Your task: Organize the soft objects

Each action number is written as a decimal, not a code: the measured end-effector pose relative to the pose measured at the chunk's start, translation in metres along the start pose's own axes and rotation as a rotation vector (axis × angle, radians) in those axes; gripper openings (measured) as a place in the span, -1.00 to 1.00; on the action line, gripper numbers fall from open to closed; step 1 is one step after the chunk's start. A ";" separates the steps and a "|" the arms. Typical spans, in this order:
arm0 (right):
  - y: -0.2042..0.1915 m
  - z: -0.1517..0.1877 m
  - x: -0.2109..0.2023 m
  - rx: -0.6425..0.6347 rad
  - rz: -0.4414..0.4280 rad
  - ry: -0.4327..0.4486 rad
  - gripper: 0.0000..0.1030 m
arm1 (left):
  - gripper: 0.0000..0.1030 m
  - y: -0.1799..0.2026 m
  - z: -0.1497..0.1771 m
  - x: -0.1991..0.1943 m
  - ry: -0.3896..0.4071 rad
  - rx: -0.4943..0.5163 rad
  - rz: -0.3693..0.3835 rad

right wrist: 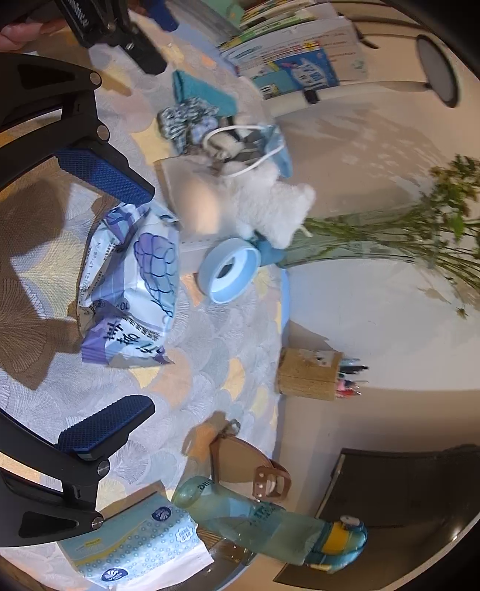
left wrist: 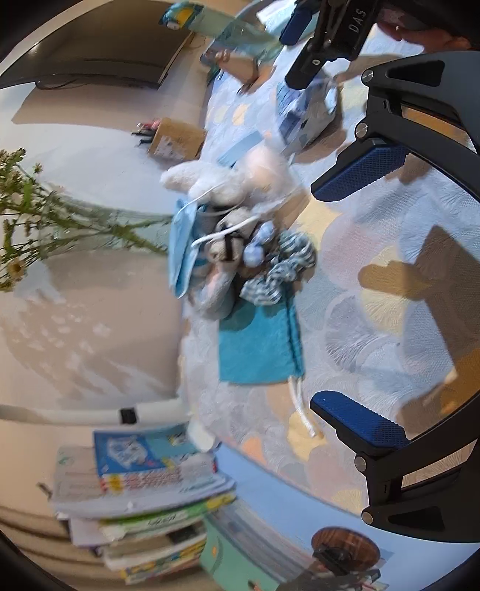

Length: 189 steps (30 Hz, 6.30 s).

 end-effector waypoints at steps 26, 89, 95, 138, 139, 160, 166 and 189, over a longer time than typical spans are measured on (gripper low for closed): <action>0.020 -0.003 0.047 -0.229 -0.180 -0.367 0.81 | -0.71 0.002 -0.035 0.087 -0.276 0.054 0.243; 0.064 0.013 -0.012 -0.017 -0.291 -0.408 0.12 | -0.36 0.062 0.012 0.000 -0.248 0.182 0.413; 0.064 0.033 0.000 -0.005 -0.308 -0.466 0.23 | 0.84 0.081 0.021 -0.022 -0.231 0.236 0.514; 0.280 -0.112 -0.125 0.354 0.077 -0.037 0.03 | -0.10 0.355 -0.136 -0.061 0.048 0.546 0.814; 0.297 -0.119 -0.127 0.388 0.114 -0.017 0.03 | -0.10 0.375 -0.144 -0.059 0.046 0.546 0.830; 0.442 -0.116 -0.085 0.756 0.169 -0.013 0.46 | 0.58 0.503 -0.156 -0.004 0.027 0.643 0.725; 0.408 -0.111 -0.132 0.658 0.157 0.075 0.54 | 0.58 0.460 -0.156 -0.039 0.039 0.601 0.820; 0.028 -0.055 -0.065 0.036 -0.308 -0.159 0.91 | 0.58 0.033 -0.096 -0.076 -0.011 0.088 0.080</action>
Point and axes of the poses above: each gripper's, at about its wrist camera, not at the fingertips, and x roughly the way its jaws point, y to its right, z to its underside, the point moved 4 cm from there along x, roughly the way its jaws point, and after that the axes turned 11 degrees about x, right-handed, at the moved point
